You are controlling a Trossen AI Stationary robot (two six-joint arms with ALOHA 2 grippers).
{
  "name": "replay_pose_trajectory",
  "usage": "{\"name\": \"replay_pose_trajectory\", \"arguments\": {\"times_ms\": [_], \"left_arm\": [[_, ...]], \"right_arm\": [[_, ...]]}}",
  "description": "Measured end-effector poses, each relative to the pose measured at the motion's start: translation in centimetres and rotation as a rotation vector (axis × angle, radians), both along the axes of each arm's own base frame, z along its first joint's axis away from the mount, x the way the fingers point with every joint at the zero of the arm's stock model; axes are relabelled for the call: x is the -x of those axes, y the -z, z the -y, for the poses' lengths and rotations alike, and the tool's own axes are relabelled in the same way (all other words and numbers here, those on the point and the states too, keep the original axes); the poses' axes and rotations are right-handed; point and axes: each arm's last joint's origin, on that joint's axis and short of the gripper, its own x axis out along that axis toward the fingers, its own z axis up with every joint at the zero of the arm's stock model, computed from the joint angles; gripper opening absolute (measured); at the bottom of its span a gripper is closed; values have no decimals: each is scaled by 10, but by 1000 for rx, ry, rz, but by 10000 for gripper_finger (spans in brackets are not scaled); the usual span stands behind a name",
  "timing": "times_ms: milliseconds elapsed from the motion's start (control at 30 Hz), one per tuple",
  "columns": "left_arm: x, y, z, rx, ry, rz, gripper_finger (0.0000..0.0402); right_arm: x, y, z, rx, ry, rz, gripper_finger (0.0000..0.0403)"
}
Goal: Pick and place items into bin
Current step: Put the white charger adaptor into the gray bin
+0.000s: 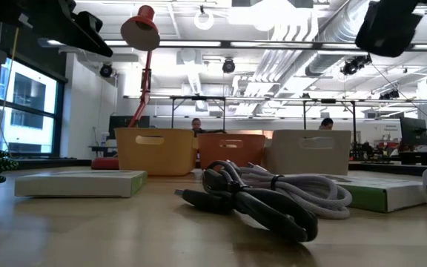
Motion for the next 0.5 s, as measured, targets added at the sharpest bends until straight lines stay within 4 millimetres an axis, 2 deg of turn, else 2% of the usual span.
{"name": "replay_pose_trajectory", "arguments": {"times_ms": [133, 300, 500], "left_arm": [[0, 0, 0, 0, 0, 0, 193], [0, 0, 0, 0, 0, -1, 193], [0, 0, 0, 0, -1, -1, 193]], "right_arm": [[-4, 9, -20, -11, -38, -24, 144], [-16, 29, -44, 2, -86, -40, 179], [-26, 54, -62, 31, -104, -103, 220]]}}
